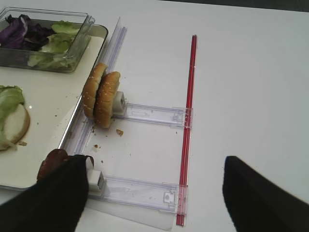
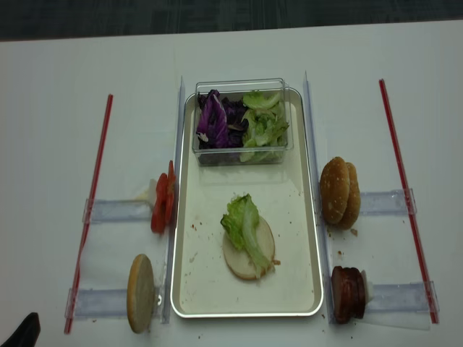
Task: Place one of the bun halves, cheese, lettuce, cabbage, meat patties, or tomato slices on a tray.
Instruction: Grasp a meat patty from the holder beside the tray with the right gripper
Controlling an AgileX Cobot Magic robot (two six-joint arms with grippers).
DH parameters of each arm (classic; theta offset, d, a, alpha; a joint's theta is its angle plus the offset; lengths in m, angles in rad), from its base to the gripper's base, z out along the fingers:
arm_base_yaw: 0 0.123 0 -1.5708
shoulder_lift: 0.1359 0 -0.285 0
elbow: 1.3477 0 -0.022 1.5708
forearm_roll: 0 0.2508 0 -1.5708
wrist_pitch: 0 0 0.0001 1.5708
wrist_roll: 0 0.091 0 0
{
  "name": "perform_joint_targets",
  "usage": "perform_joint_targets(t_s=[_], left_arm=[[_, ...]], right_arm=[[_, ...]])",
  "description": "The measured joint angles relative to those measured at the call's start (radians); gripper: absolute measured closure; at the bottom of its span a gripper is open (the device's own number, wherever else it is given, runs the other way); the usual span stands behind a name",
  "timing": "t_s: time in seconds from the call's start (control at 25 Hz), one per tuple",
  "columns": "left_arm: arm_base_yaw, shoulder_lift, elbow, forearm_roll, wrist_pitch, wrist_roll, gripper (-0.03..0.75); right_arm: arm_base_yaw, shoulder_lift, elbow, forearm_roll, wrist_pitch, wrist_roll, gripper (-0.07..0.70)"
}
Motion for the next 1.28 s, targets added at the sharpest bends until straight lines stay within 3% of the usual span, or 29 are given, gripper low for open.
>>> perform_joint_targets(t_s=[1.04,1.28], left_arm=[[0.000,0.000,0.000,0.000,0.000,0.000,0.214],[0.000,0.000,0.000,0.000,0.000,0.000,0.214]], right_arm=[[0.000,0.000,-0.007,0.002,-0.005,-0.002,0.058],[0.000,0.107,-0.072,0.005,0.063,0.047,0.058]])
